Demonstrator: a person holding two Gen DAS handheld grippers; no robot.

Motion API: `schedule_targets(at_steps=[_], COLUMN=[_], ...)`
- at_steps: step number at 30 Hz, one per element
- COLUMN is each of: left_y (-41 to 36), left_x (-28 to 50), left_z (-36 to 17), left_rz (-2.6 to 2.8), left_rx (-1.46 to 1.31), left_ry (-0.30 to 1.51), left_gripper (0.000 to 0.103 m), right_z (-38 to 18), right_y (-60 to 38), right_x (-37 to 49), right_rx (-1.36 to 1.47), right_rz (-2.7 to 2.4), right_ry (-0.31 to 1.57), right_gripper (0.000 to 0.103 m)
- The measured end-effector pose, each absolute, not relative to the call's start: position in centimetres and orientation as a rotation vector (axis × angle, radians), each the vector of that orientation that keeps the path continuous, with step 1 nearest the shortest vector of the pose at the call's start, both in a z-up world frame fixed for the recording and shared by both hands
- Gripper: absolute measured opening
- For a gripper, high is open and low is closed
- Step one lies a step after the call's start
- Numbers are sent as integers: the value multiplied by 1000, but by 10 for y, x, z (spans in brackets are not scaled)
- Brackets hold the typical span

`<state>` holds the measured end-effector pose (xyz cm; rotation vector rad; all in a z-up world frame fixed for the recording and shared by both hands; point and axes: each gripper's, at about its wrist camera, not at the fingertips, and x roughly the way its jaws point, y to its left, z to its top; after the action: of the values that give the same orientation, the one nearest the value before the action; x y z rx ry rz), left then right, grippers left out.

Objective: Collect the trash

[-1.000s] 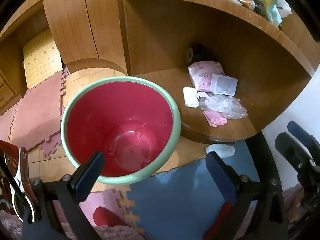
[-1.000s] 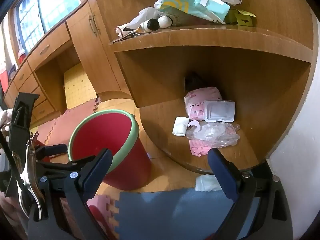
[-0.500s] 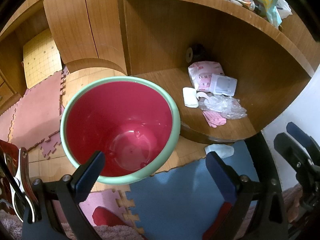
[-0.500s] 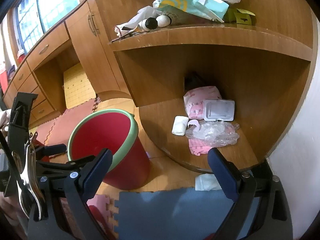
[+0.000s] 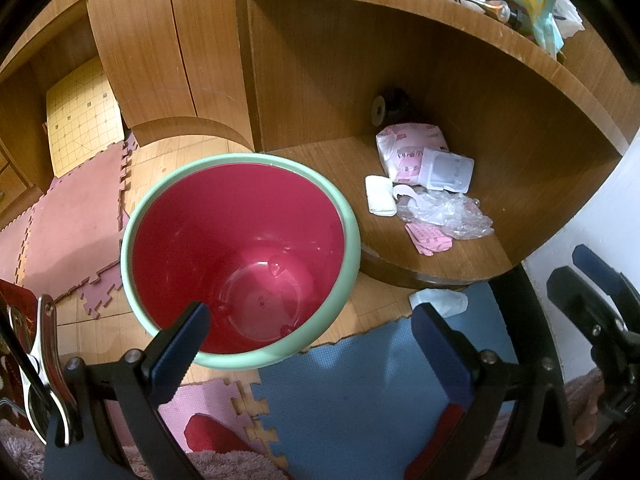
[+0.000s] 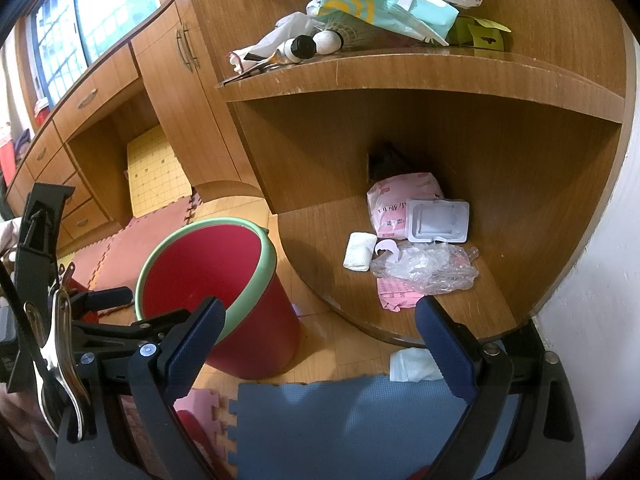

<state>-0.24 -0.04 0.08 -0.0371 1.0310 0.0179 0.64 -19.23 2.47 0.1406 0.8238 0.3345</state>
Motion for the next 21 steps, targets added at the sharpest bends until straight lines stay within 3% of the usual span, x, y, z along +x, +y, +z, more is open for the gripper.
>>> schedule_targets(at_steps=[21], left_y=[0], left_x=[-2], left_z=[1], left_rz=[16], left_rx=[-40], left_ry=[1031], left_gripper=[102], right_z=[26], right_y=[-191], right_x=[4], right_rx=[138], right_rz=[347], right_ry=[811], right_gripper=[98])
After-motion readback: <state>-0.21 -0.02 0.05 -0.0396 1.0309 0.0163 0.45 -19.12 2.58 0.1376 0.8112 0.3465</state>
